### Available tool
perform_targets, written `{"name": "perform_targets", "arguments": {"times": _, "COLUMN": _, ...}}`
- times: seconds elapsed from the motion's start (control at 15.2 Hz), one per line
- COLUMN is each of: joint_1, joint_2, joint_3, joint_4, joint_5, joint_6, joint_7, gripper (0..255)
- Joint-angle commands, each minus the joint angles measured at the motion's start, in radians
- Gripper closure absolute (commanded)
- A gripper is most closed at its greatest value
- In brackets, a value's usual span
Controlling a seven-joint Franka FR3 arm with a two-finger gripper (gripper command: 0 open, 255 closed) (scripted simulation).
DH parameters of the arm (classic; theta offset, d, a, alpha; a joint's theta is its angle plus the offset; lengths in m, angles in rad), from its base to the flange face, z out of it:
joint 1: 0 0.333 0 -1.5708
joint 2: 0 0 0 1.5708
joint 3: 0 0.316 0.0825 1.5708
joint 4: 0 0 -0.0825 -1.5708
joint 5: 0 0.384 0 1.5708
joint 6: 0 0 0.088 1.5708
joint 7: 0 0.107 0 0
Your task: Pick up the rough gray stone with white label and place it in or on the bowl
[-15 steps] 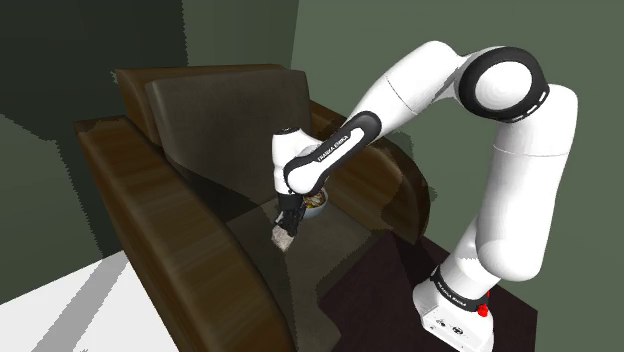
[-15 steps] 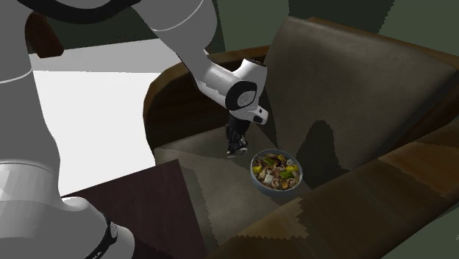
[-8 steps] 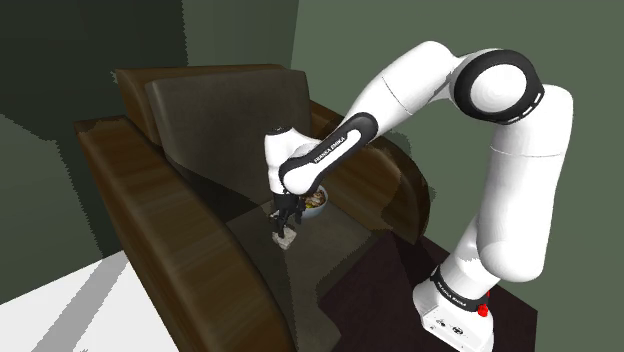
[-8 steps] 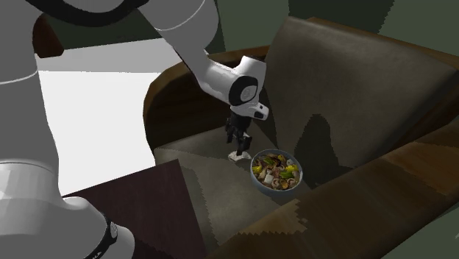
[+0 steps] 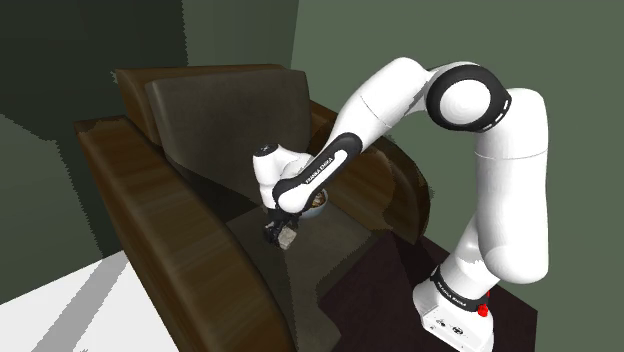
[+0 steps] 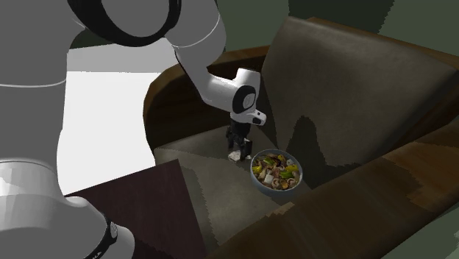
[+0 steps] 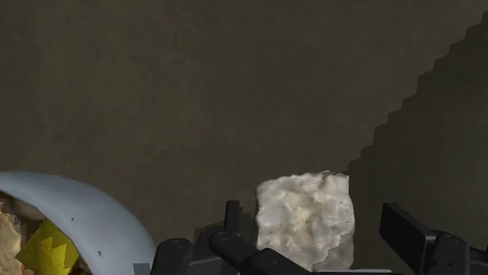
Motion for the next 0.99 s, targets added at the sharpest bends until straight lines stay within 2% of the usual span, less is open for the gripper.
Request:
{"name": "perform_targets", "arguments": {"times": 0.0, "joint_1": 0.002, "joint_2": 0.024, "joint_3": -0.007, "joint_4": -0.006, "joint_5": -0.01, "joint_6": 0.031, "joint_7": 0.006, "gripper": 0}}
{"name": "perform_targets", "arguments": {"times": 0.53, "joint_1": 0.002, "joint_2": 0.024, "joint_3": -0.007, "joint_4": -0.006, "joint_5": -0.01, "joint_6": 0.03, "joint_7": 0.006, "gripper": 0}}
{"name": "perform_targets", "arguments": {"times": 0.59, "joint_1": 0.002, "joint_2": 0.024, "joint_3": -0.007, "joint_4": -0.006, "joint_5": -0.01, "joint_6": 0.03, "joint_7": 0.006, "gripper": 255}}
{"name": "perform_targets", "arguments": {"times": 0.92, "joint_1": 0.002, "joint_2": 0.025, "joint_3": -0.007, "joint_4": -0.005, "joint_5": -0.01, "joint_6": 0.031, "joint_7": 0.006, "gripper": 255}}
